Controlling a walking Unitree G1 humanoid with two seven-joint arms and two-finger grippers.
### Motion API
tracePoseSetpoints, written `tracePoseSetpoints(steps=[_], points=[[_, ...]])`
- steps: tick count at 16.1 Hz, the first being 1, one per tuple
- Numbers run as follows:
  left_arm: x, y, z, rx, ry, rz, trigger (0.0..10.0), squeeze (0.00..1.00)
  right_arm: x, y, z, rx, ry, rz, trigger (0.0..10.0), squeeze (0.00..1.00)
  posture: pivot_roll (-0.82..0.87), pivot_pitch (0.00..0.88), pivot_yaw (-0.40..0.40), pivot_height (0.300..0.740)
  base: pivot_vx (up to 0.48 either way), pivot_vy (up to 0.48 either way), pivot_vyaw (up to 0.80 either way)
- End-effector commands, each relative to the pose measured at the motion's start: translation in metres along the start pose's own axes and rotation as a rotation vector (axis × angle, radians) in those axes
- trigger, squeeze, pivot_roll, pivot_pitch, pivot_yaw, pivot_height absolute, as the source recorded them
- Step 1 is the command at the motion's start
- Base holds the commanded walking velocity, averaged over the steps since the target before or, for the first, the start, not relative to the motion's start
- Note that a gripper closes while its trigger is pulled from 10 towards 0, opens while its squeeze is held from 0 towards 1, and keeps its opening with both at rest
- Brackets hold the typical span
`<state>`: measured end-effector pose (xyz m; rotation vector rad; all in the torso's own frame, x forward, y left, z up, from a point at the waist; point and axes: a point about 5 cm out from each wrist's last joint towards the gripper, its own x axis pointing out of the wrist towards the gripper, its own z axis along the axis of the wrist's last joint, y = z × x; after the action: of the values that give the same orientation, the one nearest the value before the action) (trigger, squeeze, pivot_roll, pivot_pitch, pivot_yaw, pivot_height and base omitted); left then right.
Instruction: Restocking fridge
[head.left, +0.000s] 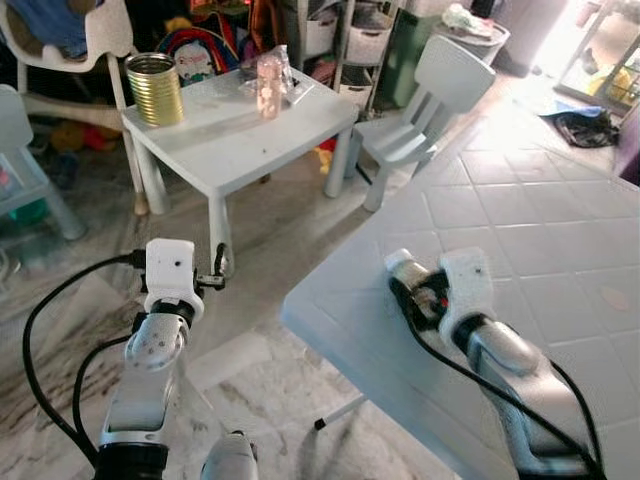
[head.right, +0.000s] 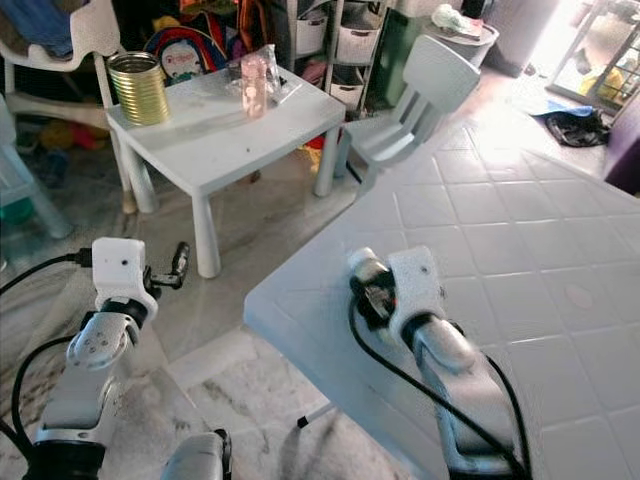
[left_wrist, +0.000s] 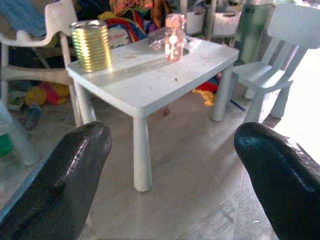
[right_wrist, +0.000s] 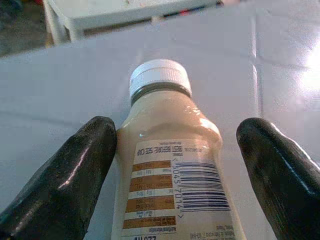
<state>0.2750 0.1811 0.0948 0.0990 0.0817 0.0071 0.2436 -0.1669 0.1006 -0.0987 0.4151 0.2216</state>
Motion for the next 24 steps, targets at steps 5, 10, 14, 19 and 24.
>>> tracePoseSetpoints(steps=[5,10,14,19,24], points=[[0.0,-0.007,0.0,-0.015,0.009,-0.041,10.0,0.0,-0.009,-0.006,-0.02,0.052,0.071,-0.089,10.0,0.0,0.07,0.111,-0.046,0.74,0.0,0.0,0.0],[0.002,-0.01,0.0,-0.015,0.015,-0.072,10.0,0.0,-0.003,-0.007,-0.005,0.113,0.048,-0.062,10.0,0.0,0.07,0.109,-0.039,0.74,0.0,0.0,0.0],[0.002,-0.014,-0.001,-0.017,0.025,-0.095,10.0,0.0,0.002,-0.018,0.036,0.125,-0.085,-0.07,10.0,0.0,0.07,0.109,-0.036,0.74,0.0,0.0,0.0],[0.002,-0.015,-0.002,-0.01,0.037,-0.105,10.0,0.0,0.007,-0.023,0.059,0.11,-0.152,-0.074,10.0,0.0,0.07,0.105,-0.035,0.74,0.0,0.0,0.0],[0.002,-0.018,-0.005,-0.005,0.056,-0.128,10.0,0.0,0.029,-0.031,0.08,0.145,-0.095,-0.043,10.0,0.0,0.07,0.101,-0.039,0.74,0.0,0.0,0.0]])
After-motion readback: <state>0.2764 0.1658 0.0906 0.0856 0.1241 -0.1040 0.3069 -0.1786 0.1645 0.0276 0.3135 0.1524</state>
